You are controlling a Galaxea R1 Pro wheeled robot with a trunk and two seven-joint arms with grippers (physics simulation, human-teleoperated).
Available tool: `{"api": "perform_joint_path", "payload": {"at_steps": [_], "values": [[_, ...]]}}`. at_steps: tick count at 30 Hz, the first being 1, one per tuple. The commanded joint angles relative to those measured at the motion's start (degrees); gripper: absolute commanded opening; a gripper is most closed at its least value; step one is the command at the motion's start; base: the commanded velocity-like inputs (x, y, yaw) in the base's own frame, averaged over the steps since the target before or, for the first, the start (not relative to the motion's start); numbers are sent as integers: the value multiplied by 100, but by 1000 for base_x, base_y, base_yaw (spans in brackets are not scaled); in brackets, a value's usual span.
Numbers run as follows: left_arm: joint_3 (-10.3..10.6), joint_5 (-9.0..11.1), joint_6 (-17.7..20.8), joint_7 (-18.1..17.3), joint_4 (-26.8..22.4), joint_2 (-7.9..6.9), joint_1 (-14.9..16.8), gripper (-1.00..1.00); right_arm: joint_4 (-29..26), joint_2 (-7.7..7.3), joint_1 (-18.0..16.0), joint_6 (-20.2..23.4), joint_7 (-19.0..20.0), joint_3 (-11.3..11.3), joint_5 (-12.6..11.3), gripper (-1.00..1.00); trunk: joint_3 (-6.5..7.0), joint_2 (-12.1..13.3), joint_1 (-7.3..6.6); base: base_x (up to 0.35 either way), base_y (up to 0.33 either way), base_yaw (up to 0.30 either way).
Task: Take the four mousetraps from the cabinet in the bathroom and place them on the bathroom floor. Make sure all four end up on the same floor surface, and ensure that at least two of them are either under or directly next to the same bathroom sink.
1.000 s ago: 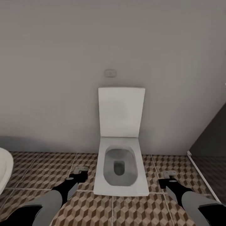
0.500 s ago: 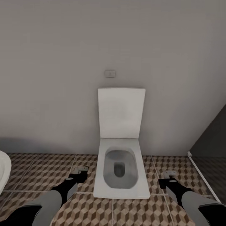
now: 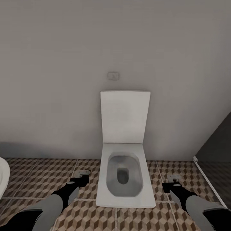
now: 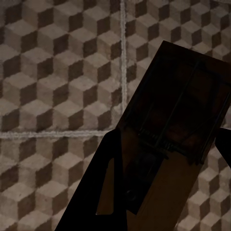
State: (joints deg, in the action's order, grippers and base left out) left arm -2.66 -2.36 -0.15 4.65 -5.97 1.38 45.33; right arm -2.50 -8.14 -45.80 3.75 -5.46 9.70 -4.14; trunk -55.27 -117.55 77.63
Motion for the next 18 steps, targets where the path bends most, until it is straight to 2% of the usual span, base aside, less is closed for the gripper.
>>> {"api": "perform_joint_path", "payload": {"at_steps": [1,5,13,18], "values": [[-24,-36,1,32,0,3,2,-100,-14,-1,0,38,-16,49,-43,-100,-4,-2,-1,4,1,0],[-24,-36,4,35,0,3,2,-100,-14,-2,0,39,-16,49,-43,-100,-4,-2,-1,32,1,0],[-24,-36,4,36,0,3,2,-100,-14,-2,0,38,-16,49,-43,-100,-4,-2,-1,220,0,0],[-24,-36,1,36,0,5,2,-100,-14,-3,0,38,-16,49,-43,-100,-4,-2,-1,79,0,0]]}}
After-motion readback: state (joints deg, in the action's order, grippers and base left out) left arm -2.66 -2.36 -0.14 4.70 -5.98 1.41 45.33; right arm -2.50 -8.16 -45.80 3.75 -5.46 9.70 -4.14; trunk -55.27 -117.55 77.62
